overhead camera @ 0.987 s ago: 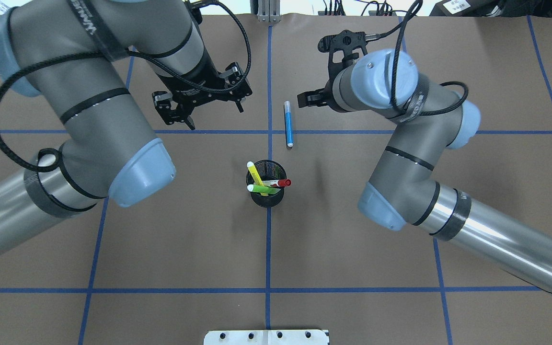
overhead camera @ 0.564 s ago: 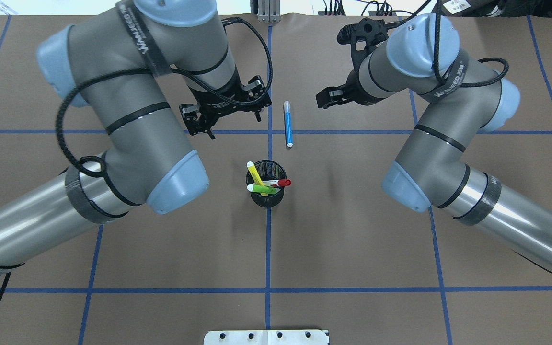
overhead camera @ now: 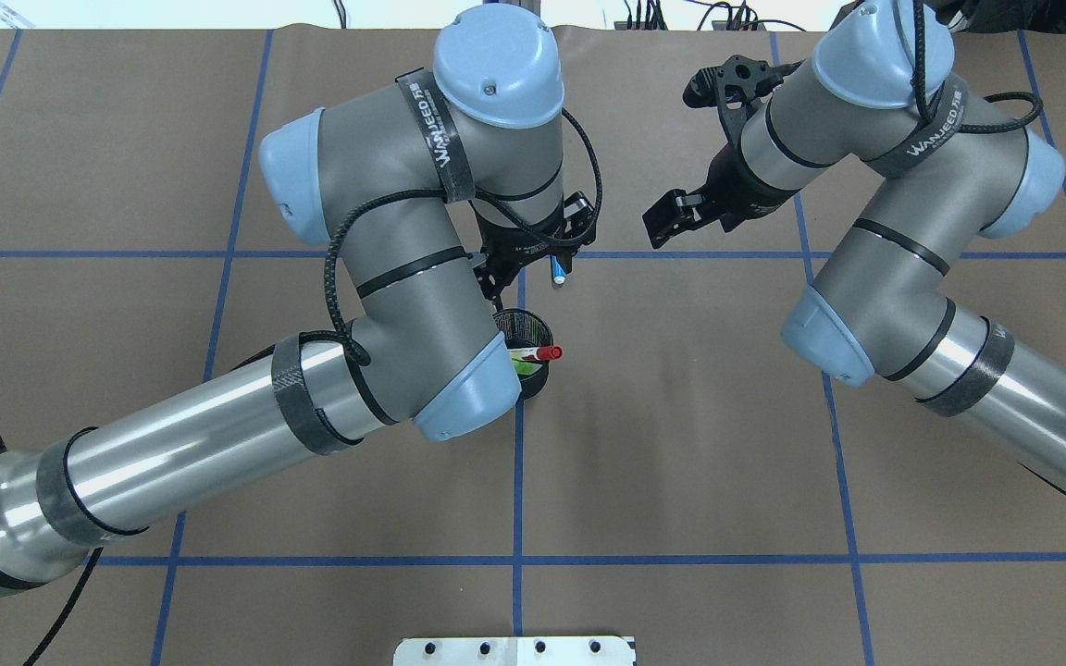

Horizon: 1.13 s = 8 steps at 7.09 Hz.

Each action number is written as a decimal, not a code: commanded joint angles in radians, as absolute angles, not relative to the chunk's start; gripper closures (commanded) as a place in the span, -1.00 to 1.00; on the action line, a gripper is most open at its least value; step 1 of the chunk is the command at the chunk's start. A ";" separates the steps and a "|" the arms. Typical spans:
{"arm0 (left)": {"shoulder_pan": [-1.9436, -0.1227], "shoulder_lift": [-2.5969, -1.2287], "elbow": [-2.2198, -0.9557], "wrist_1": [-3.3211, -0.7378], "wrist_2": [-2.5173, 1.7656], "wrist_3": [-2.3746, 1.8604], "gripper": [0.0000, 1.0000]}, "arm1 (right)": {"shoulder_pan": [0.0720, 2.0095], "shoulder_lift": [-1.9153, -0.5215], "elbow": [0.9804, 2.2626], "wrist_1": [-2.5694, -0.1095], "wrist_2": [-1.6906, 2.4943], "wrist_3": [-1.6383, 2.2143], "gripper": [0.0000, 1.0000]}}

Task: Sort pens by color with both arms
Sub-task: 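Lower the left gripper over the pen cup while the right gripper withdraws, then align the left gripper over the red-capped white marker in the cup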

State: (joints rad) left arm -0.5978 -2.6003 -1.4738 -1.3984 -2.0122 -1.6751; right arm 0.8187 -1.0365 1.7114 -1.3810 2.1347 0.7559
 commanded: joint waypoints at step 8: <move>-0.540 -2.635 -1.388 -1.354 -2.037 -1.744 -0.34 | 0.813 -1.037 1.710 -1.382 2.137 0.759 -0.97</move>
State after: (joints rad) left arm -0.5499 -2.6333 -1.3888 -1.3554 -2.0329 -1.7438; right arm 0.8144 -1.0373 1.7107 -1.3821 2.1369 0.7590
